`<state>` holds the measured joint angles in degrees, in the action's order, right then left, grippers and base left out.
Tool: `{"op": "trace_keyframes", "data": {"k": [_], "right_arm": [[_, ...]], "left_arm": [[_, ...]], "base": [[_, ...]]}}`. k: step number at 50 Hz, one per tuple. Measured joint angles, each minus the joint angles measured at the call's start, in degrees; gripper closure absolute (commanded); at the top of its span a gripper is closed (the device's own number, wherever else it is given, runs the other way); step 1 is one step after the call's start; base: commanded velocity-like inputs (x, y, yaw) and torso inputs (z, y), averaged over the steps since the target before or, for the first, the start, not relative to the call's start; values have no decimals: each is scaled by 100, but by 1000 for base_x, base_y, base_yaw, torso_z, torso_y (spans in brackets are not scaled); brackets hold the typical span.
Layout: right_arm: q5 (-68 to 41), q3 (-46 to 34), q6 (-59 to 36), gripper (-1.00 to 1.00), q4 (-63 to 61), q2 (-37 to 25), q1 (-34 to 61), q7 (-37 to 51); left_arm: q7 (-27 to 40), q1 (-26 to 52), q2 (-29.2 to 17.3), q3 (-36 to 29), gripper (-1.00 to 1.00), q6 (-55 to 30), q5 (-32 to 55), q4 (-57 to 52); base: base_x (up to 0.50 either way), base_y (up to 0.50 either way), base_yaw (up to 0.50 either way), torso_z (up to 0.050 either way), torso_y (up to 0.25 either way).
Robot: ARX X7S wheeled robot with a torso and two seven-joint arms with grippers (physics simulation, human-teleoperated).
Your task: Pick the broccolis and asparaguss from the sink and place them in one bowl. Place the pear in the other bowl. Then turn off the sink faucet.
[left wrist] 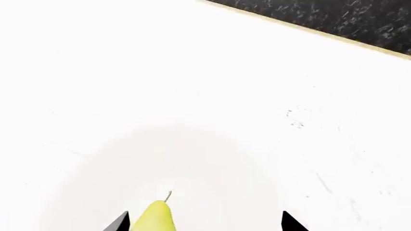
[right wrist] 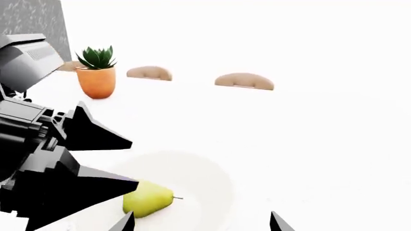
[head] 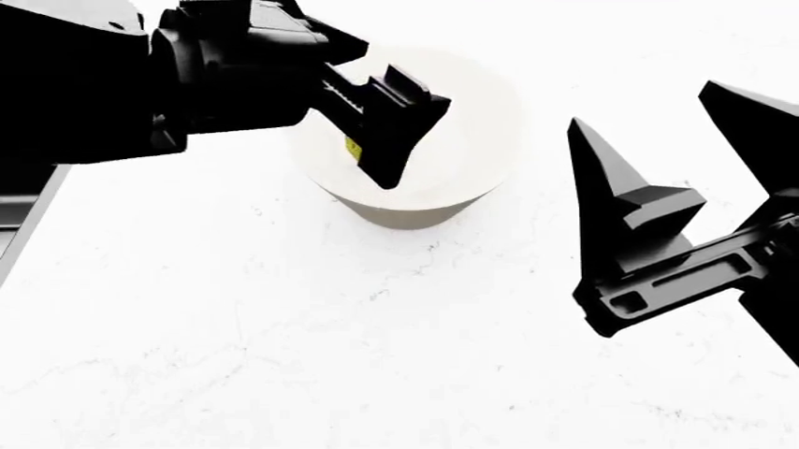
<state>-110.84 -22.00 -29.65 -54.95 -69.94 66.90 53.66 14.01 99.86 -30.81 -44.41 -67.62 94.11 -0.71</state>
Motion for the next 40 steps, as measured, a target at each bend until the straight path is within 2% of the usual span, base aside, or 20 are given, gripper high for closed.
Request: {"op": "trace_keyframes", "data": {"k": [17, 32, 40], "right_arm": [[-380, -400, -580, -100, 285, 599, 898, 311], [-521, -630, -820, -100, 538, 1033, 1351, 431], [-499, -751, -956, -100, 643, 1178, 1458, 441]], "left_arm": [[1005, -486, -1018, 642, -100, 474, 503, -1687], [1601, -1480, -1990, 1136, -100, 1092, 678, -2892], [1811, -1993, -2304, 1295, -100, 1411, 741, -3305]], "base": [[0, 0, 0, 0, 0], [0, 0, 0, 0, 0], [3, 125, 0, 0, 0]]}}
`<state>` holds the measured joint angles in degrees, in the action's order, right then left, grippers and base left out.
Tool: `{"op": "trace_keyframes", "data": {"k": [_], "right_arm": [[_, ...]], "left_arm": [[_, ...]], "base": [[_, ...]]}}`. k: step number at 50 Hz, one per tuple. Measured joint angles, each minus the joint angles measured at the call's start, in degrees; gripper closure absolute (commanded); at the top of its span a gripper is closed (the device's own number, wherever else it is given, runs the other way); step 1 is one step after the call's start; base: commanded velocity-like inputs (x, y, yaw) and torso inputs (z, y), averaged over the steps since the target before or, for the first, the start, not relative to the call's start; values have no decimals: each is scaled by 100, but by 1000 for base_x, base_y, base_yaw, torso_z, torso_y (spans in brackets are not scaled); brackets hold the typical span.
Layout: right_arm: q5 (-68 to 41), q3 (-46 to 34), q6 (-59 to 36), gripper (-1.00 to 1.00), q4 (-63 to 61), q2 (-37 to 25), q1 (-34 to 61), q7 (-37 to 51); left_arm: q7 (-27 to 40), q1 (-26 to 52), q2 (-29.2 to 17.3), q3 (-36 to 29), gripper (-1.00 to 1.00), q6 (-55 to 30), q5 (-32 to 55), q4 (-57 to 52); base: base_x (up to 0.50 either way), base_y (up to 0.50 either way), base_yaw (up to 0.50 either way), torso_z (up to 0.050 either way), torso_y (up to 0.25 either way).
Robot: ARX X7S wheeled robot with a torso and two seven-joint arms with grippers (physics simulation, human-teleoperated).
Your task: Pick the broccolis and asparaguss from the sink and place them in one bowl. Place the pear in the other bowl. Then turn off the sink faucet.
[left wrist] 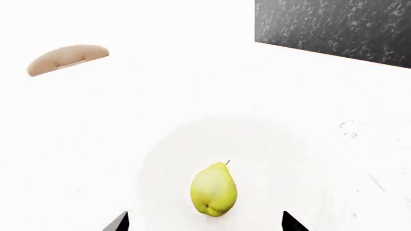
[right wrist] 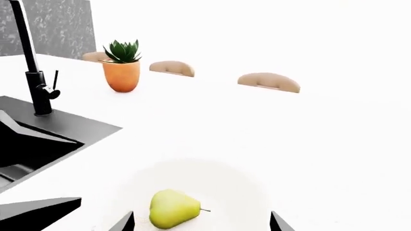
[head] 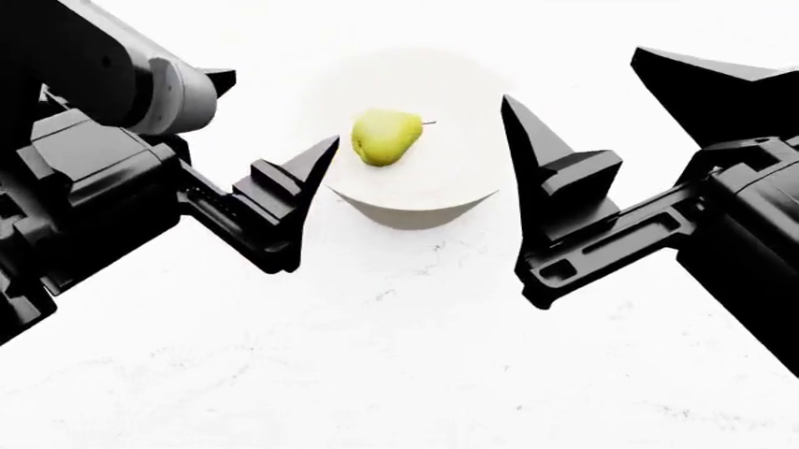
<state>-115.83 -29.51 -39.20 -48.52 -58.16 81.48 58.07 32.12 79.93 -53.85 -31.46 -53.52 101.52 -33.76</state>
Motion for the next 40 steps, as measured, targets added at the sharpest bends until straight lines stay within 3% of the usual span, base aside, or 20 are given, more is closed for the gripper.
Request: {"op": "trace_keyframes", "data": {"k": [40], "right_arm": [[259, -158, -138, -100, 80, 254, -160, -188]], "left_arm": [[161, -500, -211, 82, -100, 278, -301, -147]], "base": [[10, 500, 0, 0, 0]]}}
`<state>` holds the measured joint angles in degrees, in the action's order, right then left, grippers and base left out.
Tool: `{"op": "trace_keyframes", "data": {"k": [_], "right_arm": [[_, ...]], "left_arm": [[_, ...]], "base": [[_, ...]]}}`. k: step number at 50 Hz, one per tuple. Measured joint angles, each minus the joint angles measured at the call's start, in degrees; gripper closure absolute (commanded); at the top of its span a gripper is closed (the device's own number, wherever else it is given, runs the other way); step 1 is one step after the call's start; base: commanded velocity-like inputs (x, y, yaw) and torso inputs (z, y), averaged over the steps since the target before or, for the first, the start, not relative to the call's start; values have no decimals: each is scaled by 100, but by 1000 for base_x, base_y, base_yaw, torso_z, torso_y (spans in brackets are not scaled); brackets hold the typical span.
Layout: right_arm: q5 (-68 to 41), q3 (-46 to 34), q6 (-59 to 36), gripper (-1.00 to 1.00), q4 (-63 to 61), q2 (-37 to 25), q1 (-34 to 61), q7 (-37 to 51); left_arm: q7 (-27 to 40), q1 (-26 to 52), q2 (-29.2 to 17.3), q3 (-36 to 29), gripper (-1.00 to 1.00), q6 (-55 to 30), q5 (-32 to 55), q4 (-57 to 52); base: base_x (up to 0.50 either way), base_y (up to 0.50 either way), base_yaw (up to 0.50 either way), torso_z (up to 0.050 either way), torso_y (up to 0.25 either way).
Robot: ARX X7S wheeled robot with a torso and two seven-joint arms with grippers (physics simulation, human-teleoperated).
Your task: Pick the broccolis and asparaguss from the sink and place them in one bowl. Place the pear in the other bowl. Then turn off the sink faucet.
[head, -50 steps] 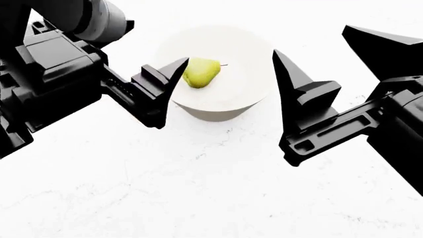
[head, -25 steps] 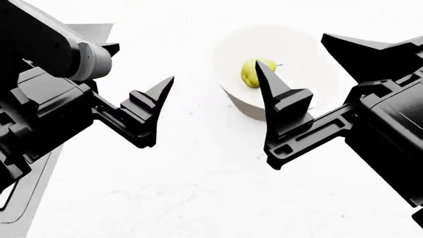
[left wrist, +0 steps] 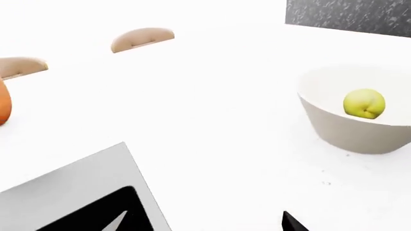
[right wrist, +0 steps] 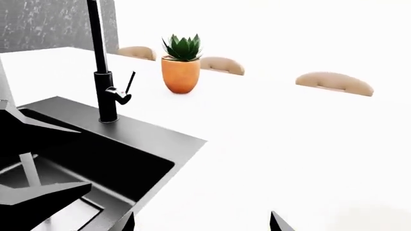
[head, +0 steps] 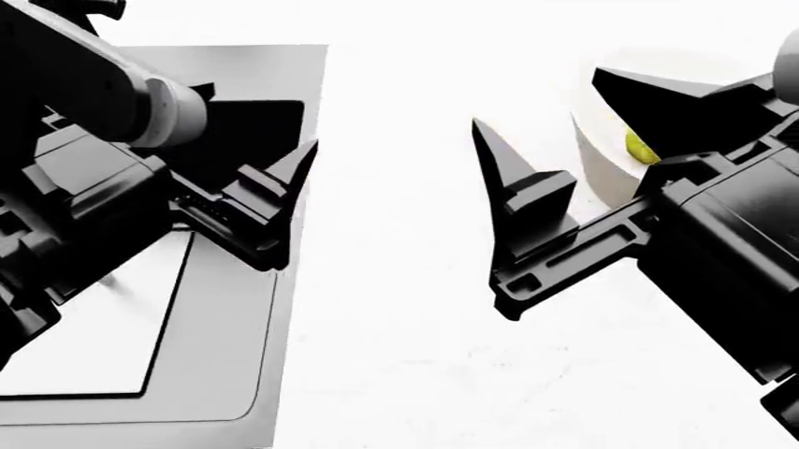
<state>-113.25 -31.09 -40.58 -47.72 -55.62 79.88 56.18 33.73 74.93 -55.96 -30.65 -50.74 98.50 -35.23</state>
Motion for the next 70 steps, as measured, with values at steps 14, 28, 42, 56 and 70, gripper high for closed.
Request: {"op": "trace_keyframes", "data": {"k": [14, 28, 42, 56, 70], "right_arm": [[-50, 21, 18, -100, -8, 12, 53, 29], [-74, 110, 99, -100, -70, -58, 0, 10], [-67, 170, 137, -100, -90, -104, -46, -32], [-62, 201, 168, -100, -65, -125, -59, -10], [606, 406, 420, -100, -79, -318, -782, -293]], "left_arm": [[67, 20, -57, 36, -100, 18, 29, -38], [165, 71, -38, 20, -100, -1, 0, -45], [218, 51, -36, 11, -100, 14, -34, -42], [228, -58, -106, 56, -100, 102, -74, -25], [505, -288, -39, 121, -100, 398, -230, 320]], "base": [[10, 500, 0, 0, 0], [10, 500, 0, 0, 0], [10, 500, 0, 0, 0], [10, 500, 0, 0, 0], [0, 23, 0, 0, 0]]}}
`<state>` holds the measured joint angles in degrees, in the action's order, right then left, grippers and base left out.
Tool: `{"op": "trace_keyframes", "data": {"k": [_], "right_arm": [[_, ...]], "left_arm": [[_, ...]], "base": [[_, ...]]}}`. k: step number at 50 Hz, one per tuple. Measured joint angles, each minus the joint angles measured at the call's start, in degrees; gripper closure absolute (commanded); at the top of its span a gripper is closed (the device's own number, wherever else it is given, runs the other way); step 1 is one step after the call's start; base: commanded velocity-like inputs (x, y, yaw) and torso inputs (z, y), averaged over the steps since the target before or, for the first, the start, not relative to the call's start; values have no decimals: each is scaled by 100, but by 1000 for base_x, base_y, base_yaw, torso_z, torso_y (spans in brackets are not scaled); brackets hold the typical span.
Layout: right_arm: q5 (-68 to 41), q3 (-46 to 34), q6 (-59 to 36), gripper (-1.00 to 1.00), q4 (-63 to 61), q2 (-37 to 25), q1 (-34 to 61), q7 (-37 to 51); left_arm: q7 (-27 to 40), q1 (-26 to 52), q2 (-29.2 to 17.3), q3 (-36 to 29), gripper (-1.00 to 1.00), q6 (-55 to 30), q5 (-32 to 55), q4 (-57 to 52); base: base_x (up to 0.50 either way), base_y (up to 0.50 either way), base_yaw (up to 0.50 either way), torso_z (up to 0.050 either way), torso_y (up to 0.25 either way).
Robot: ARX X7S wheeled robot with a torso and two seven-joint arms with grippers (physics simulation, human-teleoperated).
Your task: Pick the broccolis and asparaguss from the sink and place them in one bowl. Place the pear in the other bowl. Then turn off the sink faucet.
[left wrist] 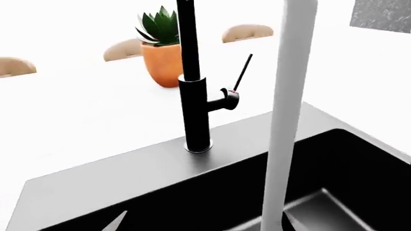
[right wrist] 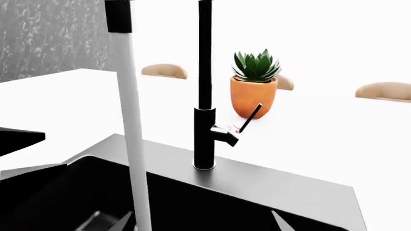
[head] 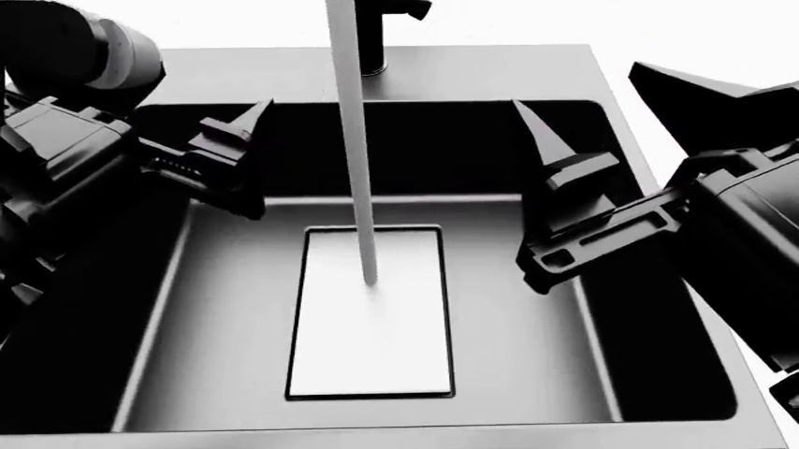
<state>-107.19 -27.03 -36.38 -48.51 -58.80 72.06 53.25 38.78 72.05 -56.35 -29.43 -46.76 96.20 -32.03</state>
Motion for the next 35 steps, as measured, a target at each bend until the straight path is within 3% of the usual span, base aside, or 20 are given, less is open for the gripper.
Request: {"op": "trace_keyframes", "data": {"k": [22, 35], "right_arm": [[833, -195, -148, -100, 687, 382, -147, -190], [1214, -279, -64, -100, 1147, 697, -206, -421]], "left_arm": [[383, -558, 329, 79, -100, 683, -501, 623], [250, -516, 613, -40, -100, 820, -997, 1065]], "base": [[0, 0, 0, 0, 0], [0, 0, 0, 0, 0]]}}
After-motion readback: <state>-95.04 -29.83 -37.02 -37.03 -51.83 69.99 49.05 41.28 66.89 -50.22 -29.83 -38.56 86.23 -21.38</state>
